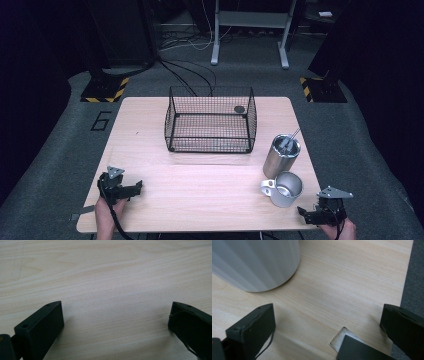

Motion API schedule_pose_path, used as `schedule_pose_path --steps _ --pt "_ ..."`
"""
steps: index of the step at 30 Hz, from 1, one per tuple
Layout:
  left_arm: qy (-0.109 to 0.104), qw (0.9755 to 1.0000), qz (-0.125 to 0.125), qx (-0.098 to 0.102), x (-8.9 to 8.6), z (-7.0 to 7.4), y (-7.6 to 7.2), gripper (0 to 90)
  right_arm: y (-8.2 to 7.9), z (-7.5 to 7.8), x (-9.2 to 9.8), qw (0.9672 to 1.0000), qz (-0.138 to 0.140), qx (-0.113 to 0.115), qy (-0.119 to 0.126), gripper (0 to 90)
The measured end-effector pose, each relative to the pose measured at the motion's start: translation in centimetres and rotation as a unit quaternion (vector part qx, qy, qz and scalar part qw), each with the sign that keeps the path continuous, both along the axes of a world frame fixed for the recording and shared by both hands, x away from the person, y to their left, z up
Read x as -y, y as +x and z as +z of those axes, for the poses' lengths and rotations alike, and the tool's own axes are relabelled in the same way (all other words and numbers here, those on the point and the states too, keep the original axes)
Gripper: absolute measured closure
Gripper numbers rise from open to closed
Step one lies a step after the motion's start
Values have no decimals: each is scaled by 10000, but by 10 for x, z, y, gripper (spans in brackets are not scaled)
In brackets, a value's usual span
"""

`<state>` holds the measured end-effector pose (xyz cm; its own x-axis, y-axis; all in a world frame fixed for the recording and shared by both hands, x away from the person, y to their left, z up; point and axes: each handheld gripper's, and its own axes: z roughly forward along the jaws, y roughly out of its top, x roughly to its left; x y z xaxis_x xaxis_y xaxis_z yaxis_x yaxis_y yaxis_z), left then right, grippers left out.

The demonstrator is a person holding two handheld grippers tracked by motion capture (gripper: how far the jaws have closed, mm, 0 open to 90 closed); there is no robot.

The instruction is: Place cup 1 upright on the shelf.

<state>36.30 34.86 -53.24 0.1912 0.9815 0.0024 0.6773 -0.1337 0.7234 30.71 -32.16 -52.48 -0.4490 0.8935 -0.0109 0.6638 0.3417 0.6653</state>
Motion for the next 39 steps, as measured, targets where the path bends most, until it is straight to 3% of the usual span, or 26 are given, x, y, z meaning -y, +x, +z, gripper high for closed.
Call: schedule_pose_path --steps 7,14,25,28,39 --pt "5 10000 11 5 0 0 0 2 -1 4 1 9997 -33 -222 91 0" --pt "5 10000 19 4 0 0 0 3 1 11 10 9995 -162 -225 123 8" --pt "6 10000 46 21 1 0 -1 3 17 26 18 9996 -261 0 123 22" --pt "1 10000 47 19 1 0 -1 3 22 28 19 9996 -232 -66 128 22" --pt "18 10000 54 32 1 0 -1 3 36 46 19 9997 -226 66 89 25"
